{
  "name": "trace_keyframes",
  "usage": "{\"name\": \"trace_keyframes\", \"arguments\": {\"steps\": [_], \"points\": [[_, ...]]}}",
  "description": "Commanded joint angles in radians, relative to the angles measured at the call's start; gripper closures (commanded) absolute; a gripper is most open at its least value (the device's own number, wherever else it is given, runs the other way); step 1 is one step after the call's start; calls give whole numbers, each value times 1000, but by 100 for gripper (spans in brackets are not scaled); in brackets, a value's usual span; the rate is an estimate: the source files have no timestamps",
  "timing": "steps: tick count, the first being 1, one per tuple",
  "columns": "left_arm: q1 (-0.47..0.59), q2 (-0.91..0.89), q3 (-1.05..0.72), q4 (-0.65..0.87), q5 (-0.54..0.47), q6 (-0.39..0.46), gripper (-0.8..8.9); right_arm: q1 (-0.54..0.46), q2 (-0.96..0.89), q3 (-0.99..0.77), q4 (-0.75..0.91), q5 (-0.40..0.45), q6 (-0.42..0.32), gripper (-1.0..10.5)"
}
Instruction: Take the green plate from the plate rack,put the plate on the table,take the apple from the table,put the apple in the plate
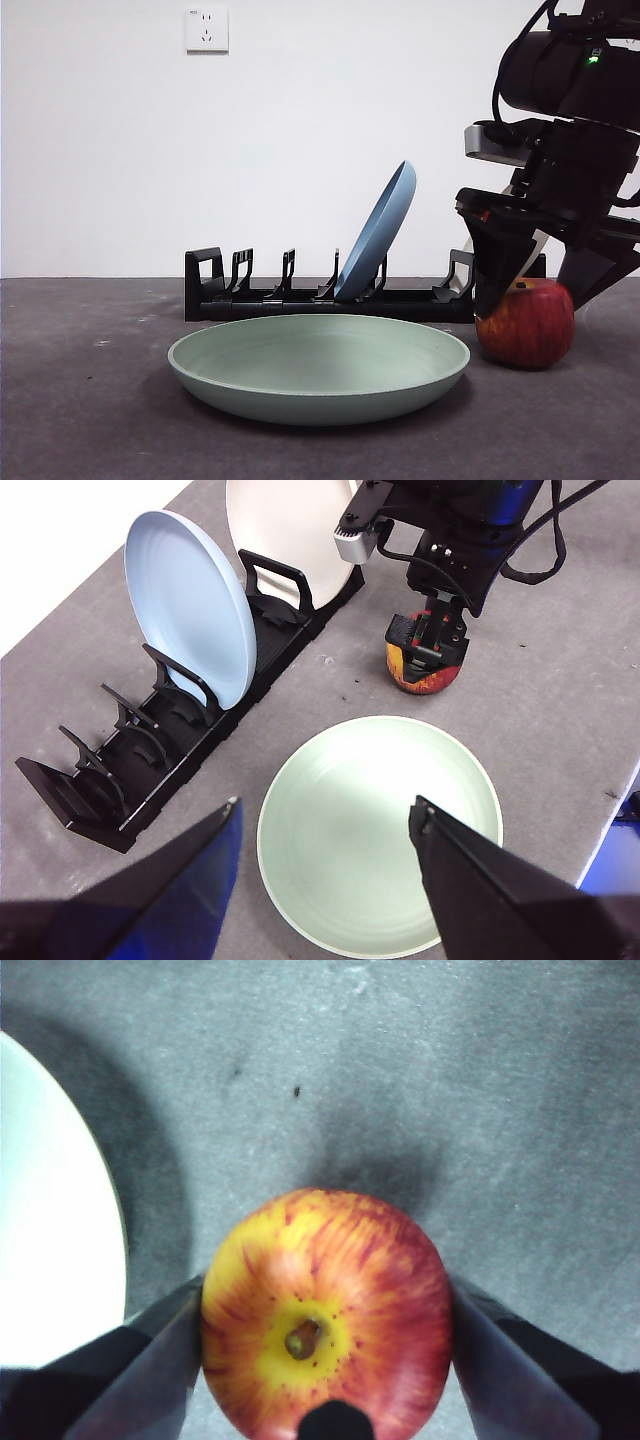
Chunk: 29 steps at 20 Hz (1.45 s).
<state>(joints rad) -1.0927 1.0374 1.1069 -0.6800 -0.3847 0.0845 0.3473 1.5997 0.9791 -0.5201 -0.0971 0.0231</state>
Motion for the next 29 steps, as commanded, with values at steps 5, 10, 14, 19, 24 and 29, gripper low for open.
{"name": "trace_keyframes", "arguments": {"steps": [5, 10, 14, 19, 24, 29], "points": [[3, 0, -5, -2, 0, -10, 530, 15, -200, -6, -13, -8, 26, 960], [3, 0, -5, -2, 2, -10, 530, 137, -246, -6, 35, -8, 87, 960], [3, 0, -5, -3, 2, -10, 531, 298, -171, -6, 154, 1, 145, 960], [3, 0, -5, -19, 1, -10, 531, 381, 12, -6, 198, 29, 144, 960], [3, 0, -5, -25, 1, -11, 530, 409, 52, -6, 197, 54, 133, 960], [3, 0, -5, -25, 1, -11, 531, 410, 51, -6, 193, 52, 133, 675]]}}
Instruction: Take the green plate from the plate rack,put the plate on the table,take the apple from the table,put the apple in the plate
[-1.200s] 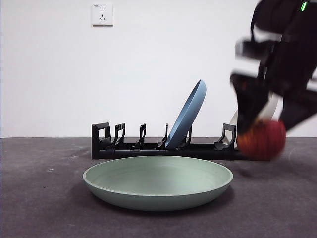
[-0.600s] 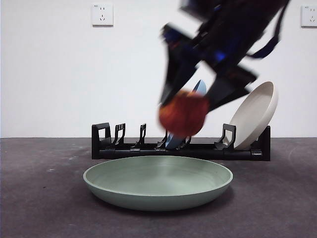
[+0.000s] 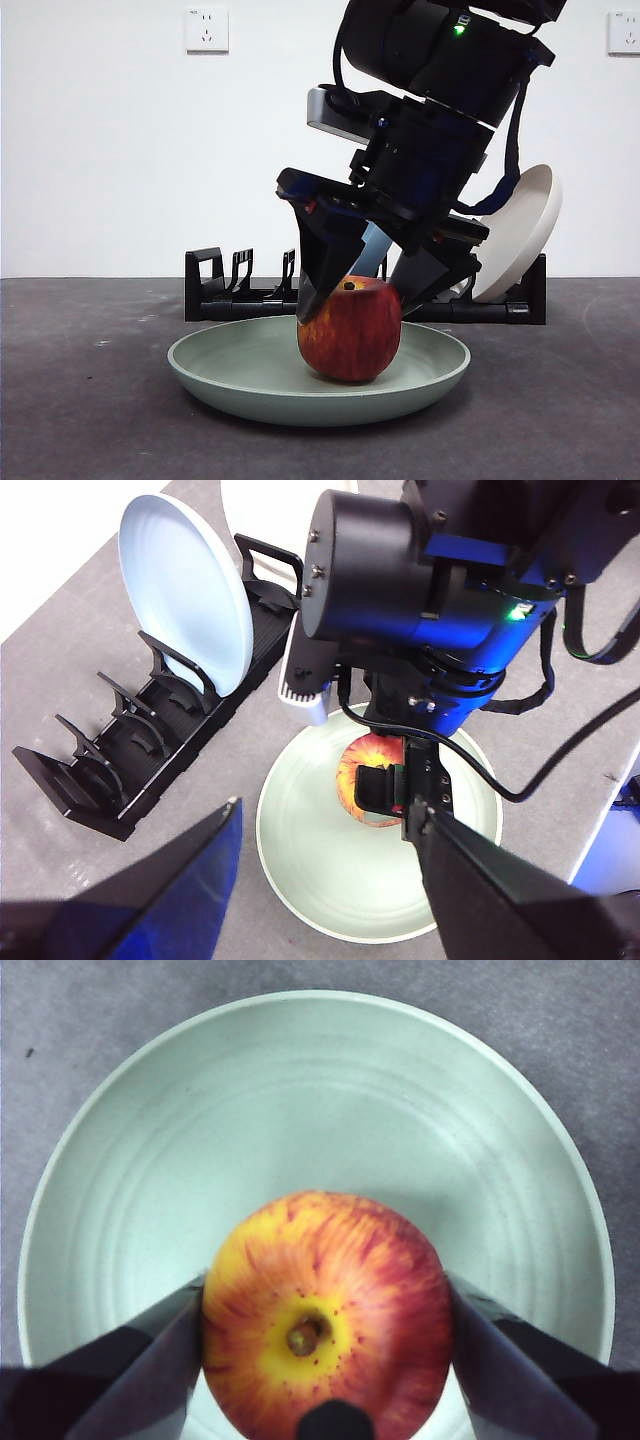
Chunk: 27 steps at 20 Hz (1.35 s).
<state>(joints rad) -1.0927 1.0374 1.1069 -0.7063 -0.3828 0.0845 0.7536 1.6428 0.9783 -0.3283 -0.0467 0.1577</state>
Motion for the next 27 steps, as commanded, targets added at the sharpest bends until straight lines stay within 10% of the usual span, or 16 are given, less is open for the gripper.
{"name": "trace_keyframes", "arguments": {"steps": [1, 3, 27], "points": [[3, 0, -5, 1, -1, -11, 531, 3, 8, -5, 8, 2, -2, 499], [3, 0, -5, 1, -1, -11, 530, 3, -4, -5, 15, 2, -1, 263], [5, 0, -5, -48, 105, -14, 532, 3, -750, -4, -732, -60, -1, 320]]}}
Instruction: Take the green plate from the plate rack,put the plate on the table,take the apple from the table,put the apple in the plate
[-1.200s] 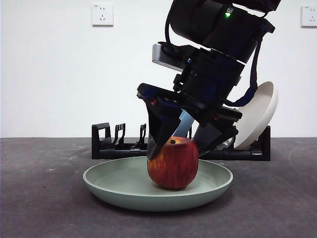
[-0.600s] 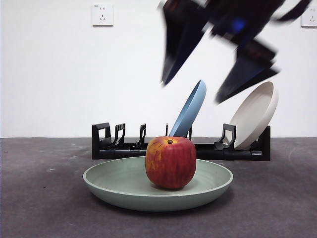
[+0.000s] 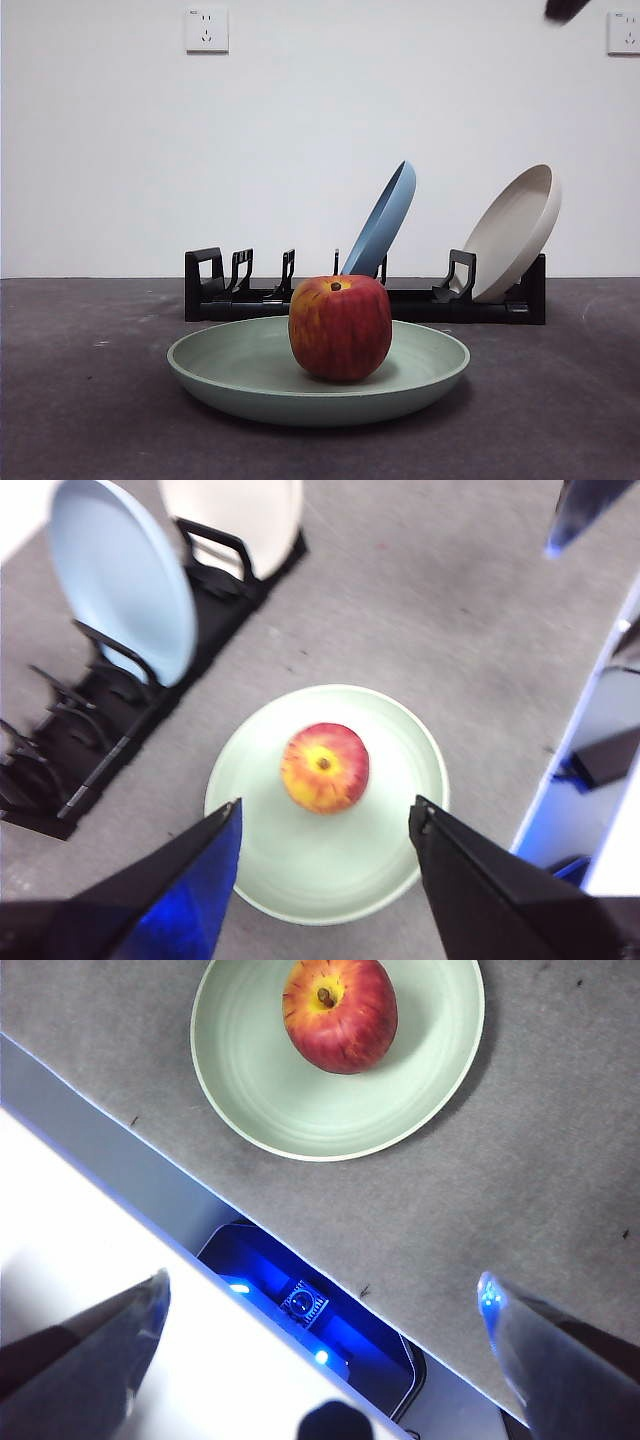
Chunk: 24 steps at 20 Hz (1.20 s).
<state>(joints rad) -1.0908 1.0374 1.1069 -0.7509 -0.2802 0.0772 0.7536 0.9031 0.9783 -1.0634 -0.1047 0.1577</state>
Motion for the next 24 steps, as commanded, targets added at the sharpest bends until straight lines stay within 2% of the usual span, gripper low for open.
{"name": "trace_keyframes", "arguments": {"steps": [1, 2, 4, 5, 24], "points": [[3, 0, -5, -7, 3, -7, 540, 3, -16, -4, 3, -2, -1, 389], [3, 0, -5, -10, 3, -7, 573, 3, -18, -4, 3, -2, 1, 480], [3, 0, -5, -15, 2, -7, 780, 3, -20, -4, 3, -2, 2, 805], [3, 0, -5, -16, 2, -8, 840, 3, -20, -4, 3, -1, 1, 951], [4, 0, -5, -26, -5, -6, 817, 2, -21, -4, 4, 3, 17, 946]]}}
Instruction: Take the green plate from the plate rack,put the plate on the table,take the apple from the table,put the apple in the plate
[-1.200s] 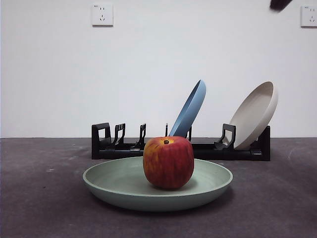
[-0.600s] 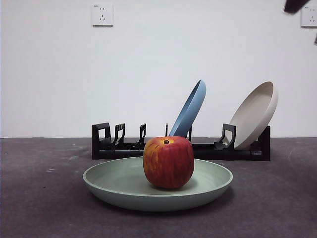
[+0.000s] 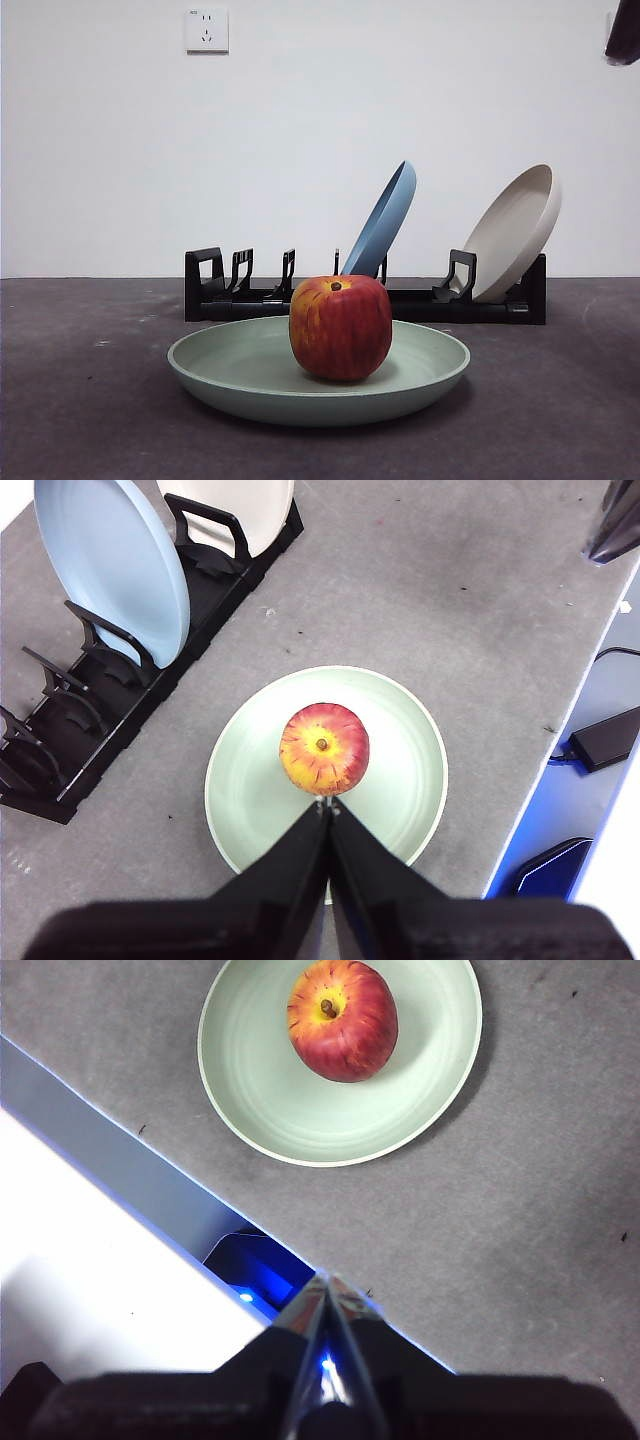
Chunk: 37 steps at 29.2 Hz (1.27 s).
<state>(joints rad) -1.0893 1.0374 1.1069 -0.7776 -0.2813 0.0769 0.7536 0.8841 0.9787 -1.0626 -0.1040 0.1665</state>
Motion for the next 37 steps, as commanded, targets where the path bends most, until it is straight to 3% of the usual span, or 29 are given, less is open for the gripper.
{"name": "trace_keyframes", "arguments": {"steps": [1, 5, 9, 12, 14, 17, 21, 25, 33, 37], "points": [[3, 0, -5, 1, -4, -6, 817, 2, -2, -5, 3, 2, 9, 946], [3, 0, -5, 1, -4, -6, 817, 2, -2, -5, 3, 2, 8, 946], [4, -3, -4, -9, -35, 69, 817, 2, -2, -5, 3, 2, 8, 946], [47, -50, -5, 44, -195, 109, 817, 2, -2, -5, 3, 2, 8, 946], [130, -100, -7, 136, -223, 116, 817, 2, -2, -5, 3, 2, 8, 946], [336, -190, -8, 229, -110, 137, 817, 2, -4, -5, 3, 2, 8, 946], [645, -304, -10, 247, 59, 137, 817, 2, -5, -5, 3, 2, 9, 946], [864, -425, -58, 298, 74, 142, 817, 2, -5, -5, 3, 2, 8, 946], [1018, -673, -415, 663, 83, 150, 817, 2, -6, -5, 3, 2, 8, 946], [1049, -777, -605, 736, 131, 117, 817, 2, -8, -5, 3, 2, 8, 946]]}}
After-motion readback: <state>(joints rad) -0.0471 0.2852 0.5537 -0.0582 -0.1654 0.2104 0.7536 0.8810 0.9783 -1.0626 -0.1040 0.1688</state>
